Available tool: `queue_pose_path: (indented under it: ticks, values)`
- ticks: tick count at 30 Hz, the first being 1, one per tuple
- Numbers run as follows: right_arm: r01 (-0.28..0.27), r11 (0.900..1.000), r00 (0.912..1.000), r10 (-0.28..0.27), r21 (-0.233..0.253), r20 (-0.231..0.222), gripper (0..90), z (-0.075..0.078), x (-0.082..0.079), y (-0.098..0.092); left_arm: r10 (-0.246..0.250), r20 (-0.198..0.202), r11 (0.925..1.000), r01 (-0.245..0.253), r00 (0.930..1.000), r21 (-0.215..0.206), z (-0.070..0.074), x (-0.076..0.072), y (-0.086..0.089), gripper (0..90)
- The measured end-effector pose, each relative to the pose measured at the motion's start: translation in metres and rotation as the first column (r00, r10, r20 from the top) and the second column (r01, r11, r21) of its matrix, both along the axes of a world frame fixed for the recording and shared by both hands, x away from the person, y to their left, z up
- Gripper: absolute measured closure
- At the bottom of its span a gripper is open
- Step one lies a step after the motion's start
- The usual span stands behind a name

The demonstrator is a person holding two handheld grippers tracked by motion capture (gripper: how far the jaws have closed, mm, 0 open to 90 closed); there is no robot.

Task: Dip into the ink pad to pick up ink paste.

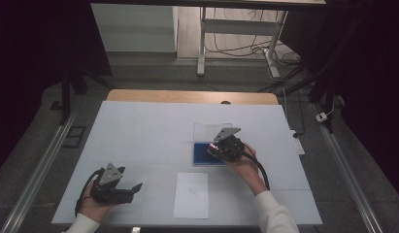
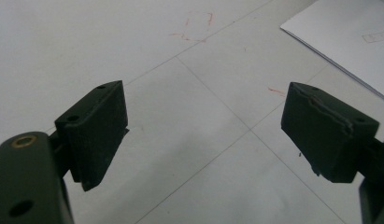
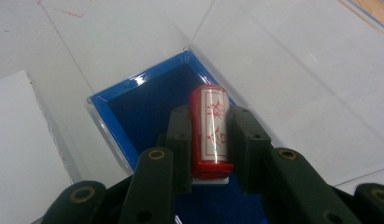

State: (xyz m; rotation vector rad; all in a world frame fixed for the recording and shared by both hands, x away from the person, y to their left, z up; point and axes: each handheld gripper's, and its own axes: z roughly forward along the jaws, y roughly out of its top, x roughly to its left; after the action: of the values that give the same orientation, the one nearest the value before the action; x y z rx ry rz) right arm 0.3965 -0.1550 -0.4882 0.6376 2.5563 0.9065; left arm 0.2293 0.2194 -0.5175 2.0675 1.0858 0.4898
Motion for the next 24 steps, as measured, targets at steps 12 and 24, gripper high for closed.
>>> queue_pose_path:
  ticks: [12,24]
  values:
    - [0.005,1.0,1.0,-0.005,0.001,0.002,70.7,0.0,-0.001,0.001,0.003,-0.001,1.0,-0.003,1.0,0.003,0.0,0.001,0.0,15.1]
    - [-0.006,0.999,1.0,0.006,0.052,0.004,70.1,0.013,-0.001,-0.005,0.0,0.0,1.0,0.0,1.0,0.007,0.0,0.001,0.0,15.1]
